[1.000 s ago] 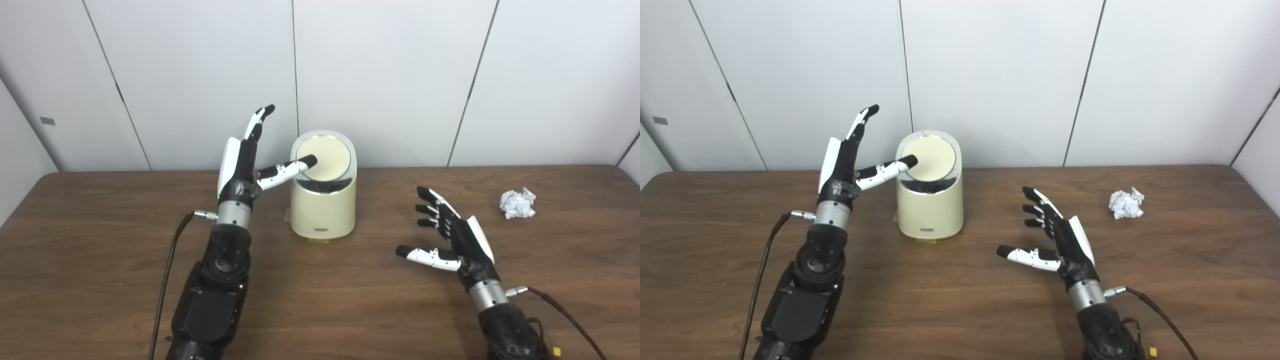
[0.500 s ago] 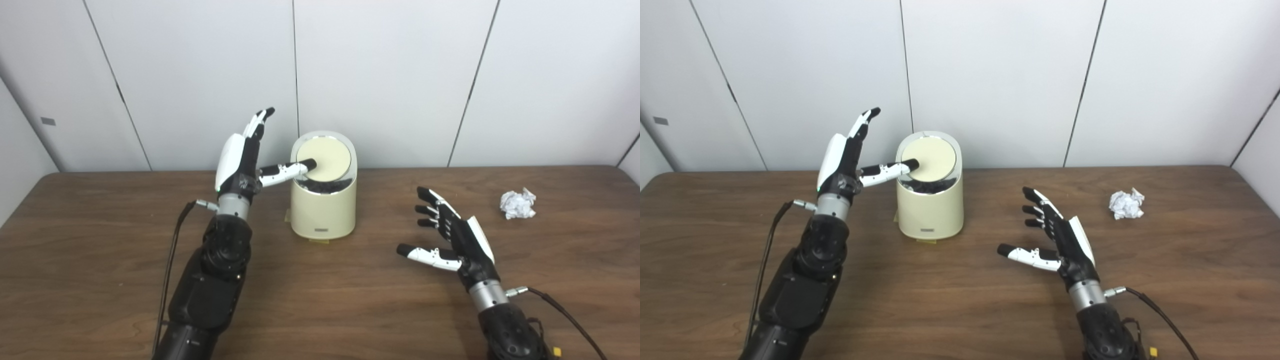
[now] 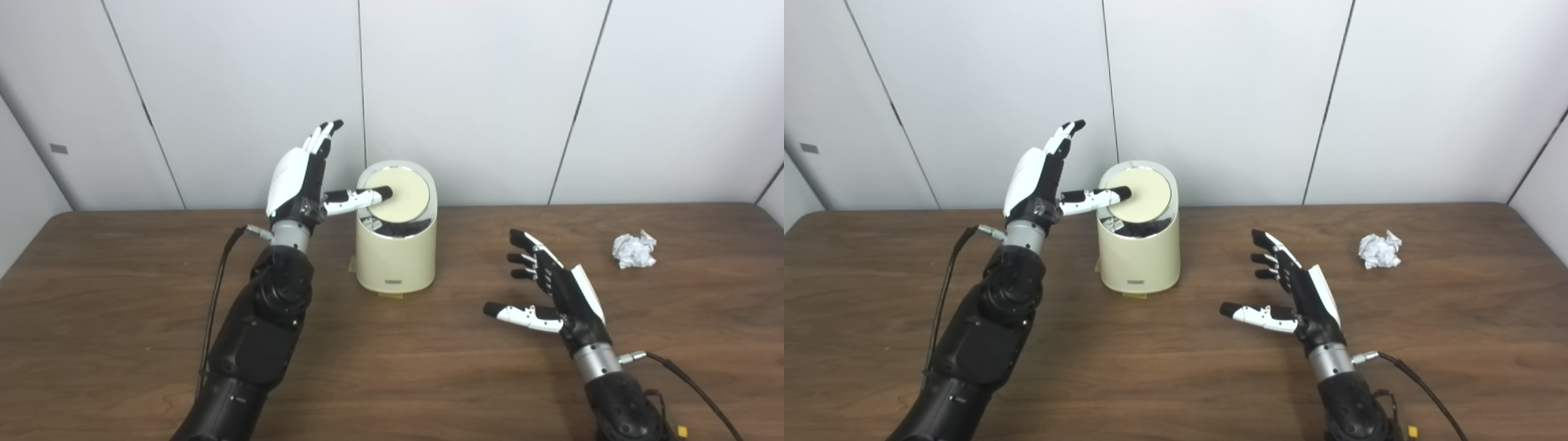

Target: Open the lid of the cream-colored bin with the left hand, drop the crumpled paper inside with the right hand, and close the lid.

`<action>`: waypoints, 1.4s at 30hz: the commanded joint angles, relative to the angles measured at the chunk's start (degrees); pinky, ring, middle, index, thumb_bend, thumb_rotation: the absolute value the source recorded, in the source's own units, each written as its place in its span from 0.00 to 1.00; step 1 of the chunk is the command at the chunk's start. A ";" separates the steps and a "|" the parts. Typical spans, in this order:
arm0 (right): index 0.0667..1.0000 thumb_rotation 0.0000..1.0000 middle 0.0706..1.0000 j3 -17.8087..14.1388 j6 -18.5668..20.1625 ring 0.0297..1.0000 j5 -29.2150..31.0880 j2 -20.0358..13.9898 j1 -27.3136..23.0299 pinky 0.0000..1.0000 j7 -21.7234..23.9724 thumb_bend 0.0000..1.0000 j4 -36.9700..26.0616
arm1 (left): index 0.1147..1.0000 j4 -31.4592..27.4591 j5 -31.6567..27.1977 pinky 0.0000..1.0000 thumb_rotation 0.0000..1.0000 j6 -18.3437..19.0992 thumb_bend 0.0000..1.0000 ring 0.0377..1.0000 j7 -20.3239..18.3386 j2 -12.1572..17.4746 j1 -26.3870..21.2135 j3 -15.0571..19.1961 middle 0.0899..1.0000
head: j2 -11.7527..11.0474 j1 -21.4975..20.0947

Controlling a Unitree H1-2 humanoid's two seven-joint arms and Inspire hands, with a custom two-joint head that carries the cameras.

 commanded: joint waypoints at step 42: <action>0.86 0.24 0.90 0.25 0.25 0.83 0.80 1.01 0.31 0.76 -1.03 0.78 -3.83 | 1.00 -2.92 22.14 1.00 0.29 6.95 1.00 1.00 -7.56 8.82 -7.60 -16.60 1.00 | 1.26 -0.98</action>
